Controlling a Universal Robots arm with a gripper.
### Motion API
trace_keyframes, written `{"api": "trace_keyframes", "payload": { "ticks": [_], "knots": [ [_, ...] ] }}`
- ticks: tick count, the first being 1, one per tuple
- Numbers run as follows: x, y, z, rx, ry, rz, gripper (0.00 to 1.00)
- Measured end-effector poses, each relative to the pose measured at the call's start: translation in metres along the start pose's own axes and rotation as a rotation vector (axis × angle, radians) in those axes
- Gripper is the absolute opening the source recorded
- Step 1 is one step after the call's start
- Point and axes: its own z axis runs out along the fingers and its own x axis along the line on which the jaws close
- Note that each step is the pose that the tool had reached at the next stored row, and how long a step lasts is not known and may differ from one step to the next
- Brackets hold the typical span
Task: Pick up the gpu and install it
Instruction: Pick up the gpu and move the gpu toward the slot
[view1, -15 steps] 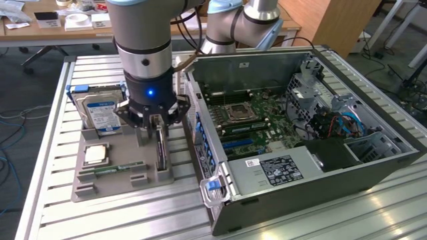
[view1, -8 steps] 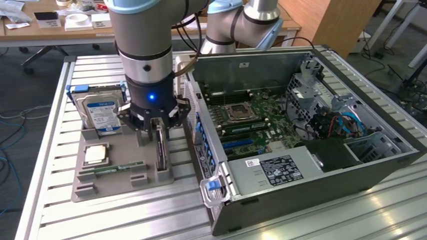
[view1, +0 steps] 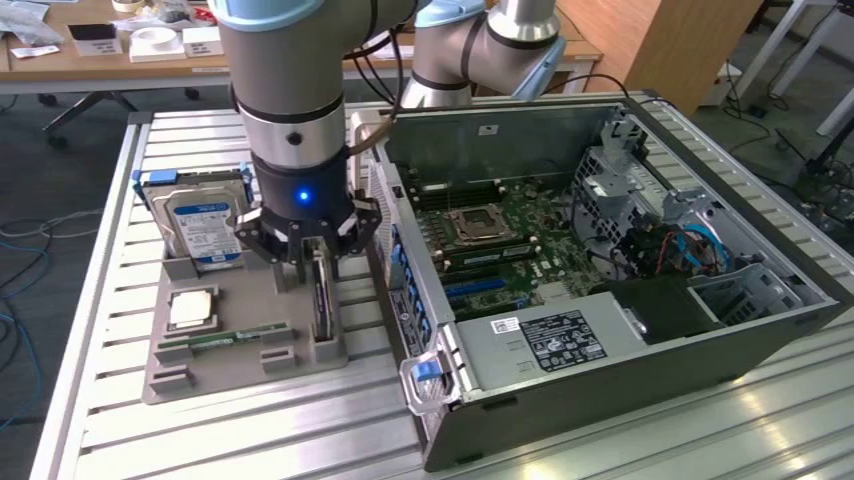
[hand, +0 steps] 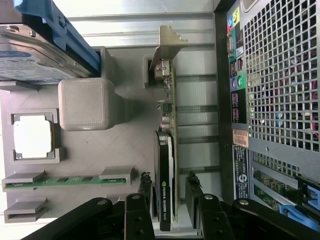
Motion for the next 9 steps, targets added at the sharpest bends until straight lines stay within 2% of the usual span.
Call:
{"api": "trace_keyframes", "payload": {
  "ticks": [9],
  "knots": [
    [0.0001, -0.0001, 0.0033, 0.0001, 0.0000, 0.000, 0.42]
  ]
}}
